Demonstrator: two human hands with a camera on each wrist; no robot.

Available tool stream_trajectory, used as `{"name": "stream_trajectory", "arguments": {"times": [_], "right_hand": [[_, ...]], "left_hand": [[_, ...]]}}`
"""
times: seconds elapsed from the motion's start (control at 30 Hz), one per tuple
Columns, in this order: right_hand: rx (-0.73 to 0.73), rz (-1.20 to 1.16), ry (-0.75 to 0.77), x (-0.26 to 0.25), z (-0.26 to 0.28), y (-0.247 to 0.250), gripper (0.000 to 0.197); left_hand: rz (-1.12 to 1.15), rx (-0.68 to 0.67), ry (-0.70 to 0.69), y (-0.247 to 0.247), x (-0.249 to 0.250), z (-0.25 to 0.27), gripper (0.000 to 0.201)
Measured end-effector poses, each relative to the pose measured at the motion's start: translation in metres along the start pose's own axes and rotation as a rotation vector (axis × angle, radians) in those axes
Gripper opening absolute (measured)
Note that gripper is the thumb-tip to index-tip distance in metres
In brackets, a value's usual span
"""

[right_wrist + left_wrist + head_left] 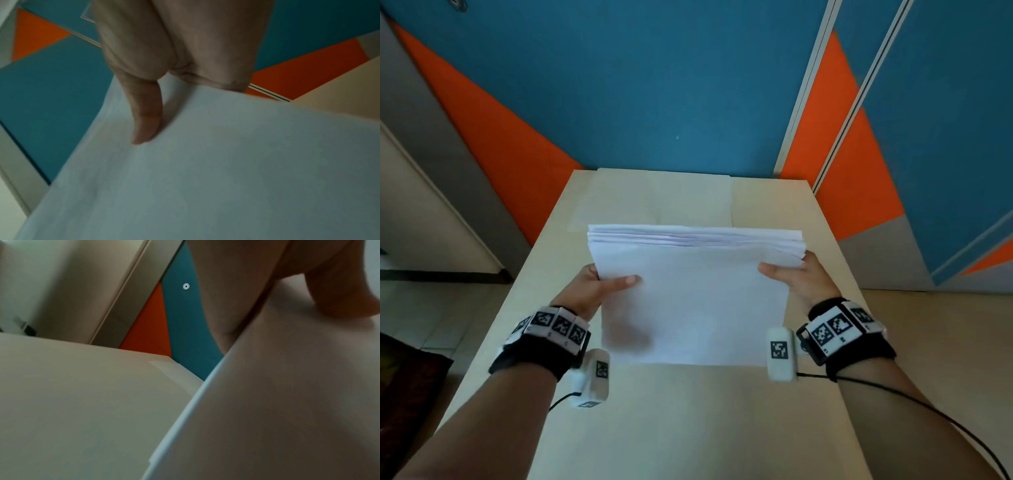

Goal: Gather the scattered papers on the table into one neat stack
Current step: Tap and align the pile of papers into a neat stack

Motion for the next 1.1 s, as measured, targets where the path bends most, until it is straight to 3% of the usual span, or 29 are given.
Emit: {"name": "stream_trajectory", "arguments": {"times": [0.23,0.4,0.47,0.63,0.8,0.97,1.1], "right_hand": [[-0.005,0.037,0.1,0.008,-0.007,0.005,0.026],[-0.048,0.079,-0.021,0.04,-0.01,-0.003,0.035],[-0.002,0.061,-0.055,0.047,-0.01,-0.004,0.034],[0.02,0.06,0.042,0.04,-0.015,-0.004,0.03],[-0.013,0.002,0.049,0.046,-0.01,-0.007,0.043],[-0.03,-0.065,0.137,0.034,-0.006,-0.004,0.019],[-0.018,-0.096,0.145,0.034,-0.008,-0.003,0.023]], "left_hand": [[-0.026,0.047,-0.137,0.002,0.002,-0.004,0.05],[-0.162,0.01,-0.046,0.001,-0.017,-0.006,0.077],[-0.165,0.042,-0.059,-0.002,-0.02,-0.007,0.07],[-0.112,0.131,-0.069,0.005,-0.015,-0.012,0.037],[-0.152,0.096,-0.114,0.003,-0.015,-0.011,0.035],[-0.089,0.118,-0.088,0.004,-0.019,-0.015,0.034],[-0.057,0.104,-0.087,0.004,-0.02,-0.019,0.037]]}}
Point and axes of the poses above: each hand's wrist, its own z-axis away from the middle knuckle, its own y-axis out of the back of the hand, x = y × z, the point moved 3 cm from there along -z, towards the middle knuckle, and after that the axes turned 3 degrees about z, right-handed, at the moved point
